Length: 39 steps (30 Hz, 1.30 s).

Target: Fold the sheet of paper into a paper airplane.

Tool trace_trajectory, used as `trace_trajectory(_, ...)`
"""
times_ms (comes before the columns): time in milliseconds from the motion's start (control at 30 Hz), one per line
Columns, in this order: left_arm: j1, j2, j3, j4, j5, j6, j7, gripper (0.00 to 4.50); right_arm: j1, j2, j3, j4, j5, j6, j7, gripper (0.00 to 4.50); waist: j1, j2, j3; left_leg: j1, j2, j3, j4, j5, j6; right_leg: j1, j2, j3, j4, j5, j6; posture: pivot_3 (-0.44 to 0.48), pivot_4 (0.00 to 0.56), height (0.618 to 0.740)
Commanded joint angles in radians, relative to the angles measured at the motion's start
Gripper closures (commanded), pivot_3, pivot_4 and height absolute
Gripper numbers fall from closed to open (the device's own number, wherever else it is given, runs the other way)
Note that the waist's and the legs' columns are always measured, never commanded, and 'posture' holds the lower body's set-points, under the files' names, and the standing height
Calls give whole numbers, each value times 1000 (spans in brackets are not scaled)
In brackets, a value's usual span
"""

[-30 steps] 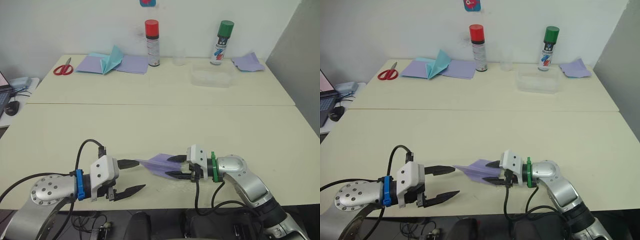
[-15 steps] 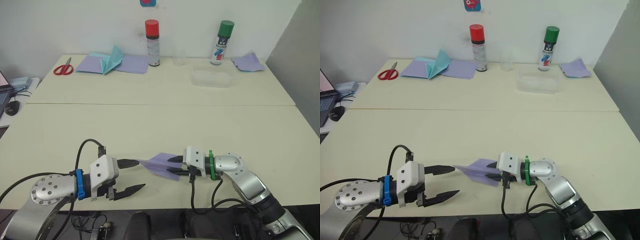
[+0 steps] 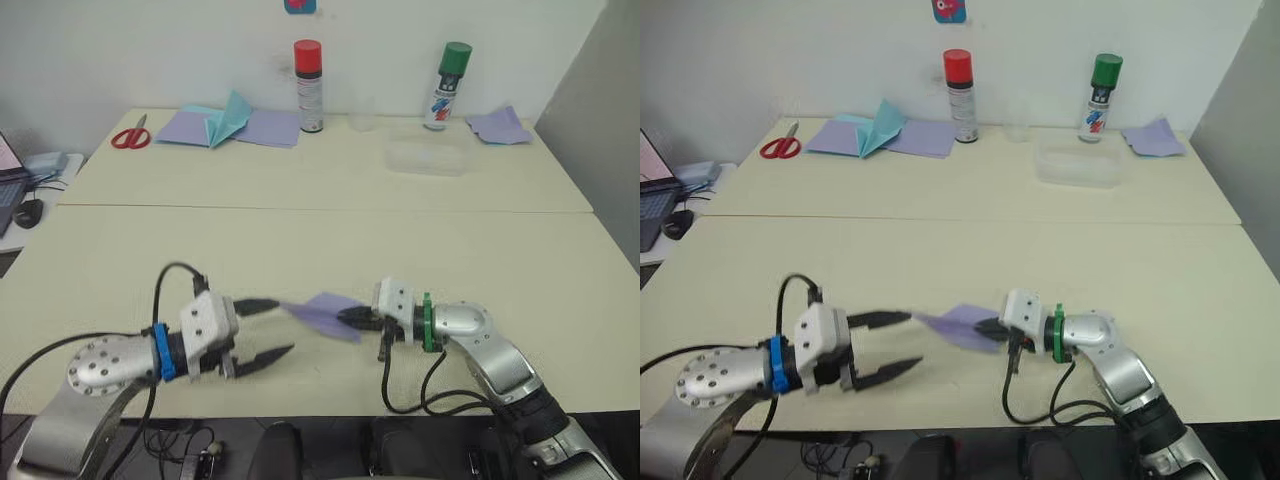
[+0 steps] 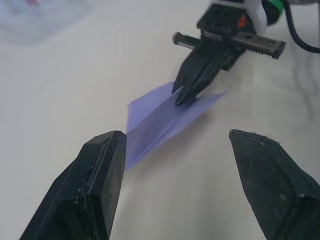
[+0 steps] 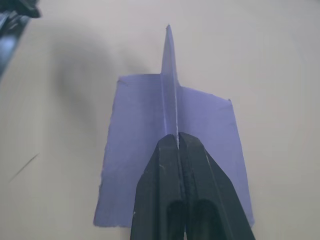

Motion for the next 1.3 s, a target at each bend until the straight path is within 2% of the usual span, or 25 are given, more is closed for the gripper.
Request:
trace_trajectory(33, -62, -16, 7, -8, -10, 10, 43, 849, 2, 28, -114, -46, 25, 89, -142, 4469, -2, 0, 0, 0, 0, 1, 0, 0, 0, 0, 0, 0, 0, 0, 1, 0, 150, 740)
trace_trajectory(200, -89, -47, -56, 28, 21, -8, 50, 849, 55, 46, -182, -85, -3, 231, -288, 4469, -4, 0, 0, 0, -1, 3, 0, 0, 0, -1, 0, 2, -1, 1, 1, 0, 150, 740)
trace_trajectory(400, -95, -82, -122, 85, 66, -53, 43, 849, 95, 6, -143, -117, -35, 284, -312, 4469, -6, 0, 0, -1, 0, 2, -1, 0, 0, -1, 0, 3, -1, 0, 0, 0, 150, 740)
trace_trajectory(533, -119, -96, -143, 113, 78, -67, 39, 849, 98, -39, -165, -167, -34, 286, -297, 3557, -5, 0, 0, 0, 0, 1, 0, 0, 0, -1, 0, 2, 0, 1, 1, 0, 150, 740)
trace_trajectory(600, -132, -101, -151, 128, 85, -75, 35, 849, 98, -93, -178, -217, -20, 298, -262, 2854, -5, 0, 0, -1, -1, 2, 0, 0, 0, -1, 0, 2, 0, 1, 2, 0, 150, 740)
trace_trajectory(767, -194, -110, -191, 148, 94, -60, 28, 849, 12, -202, -175, -325, 79, 445, -154, 2854, -6, 0, 0, -1, -2, 3, 0, 0, 0, -1, 0, 1, -1, 1, 2, 0, 150, 740)
trace_trajectory(900, -265, -104, -230, 156, 79, -15, 0, 849, -106, -261, -98, -264, 103, 542, -69, 2854, -7, 0, 0, -1, -1, 2, 1, 0, 0, -1, 1, 1, -1, 2, 3, 0, 150, 740)
trace_trajectory(1133, -335, -131, -236, 173, 52, 35, -1, 849, -225, -236, -28, -46, 67, 523, -57, 2854, -6, 0, 0, -1, -2, 2, 1, 0, 0, -1, 3, 1, -1, 2, 3, 0, 150, 740)
trace_trajectory(1300, -324, -132, -229, 163, 53, 42, 5, 849, -235, -225, -12, -5, 53, 498, -55, 2854, -6, 0, 0, -4, -2, 2, 1, 0, 0, -2, 2, 1, -2, 2, 3, 0, 150, 740)
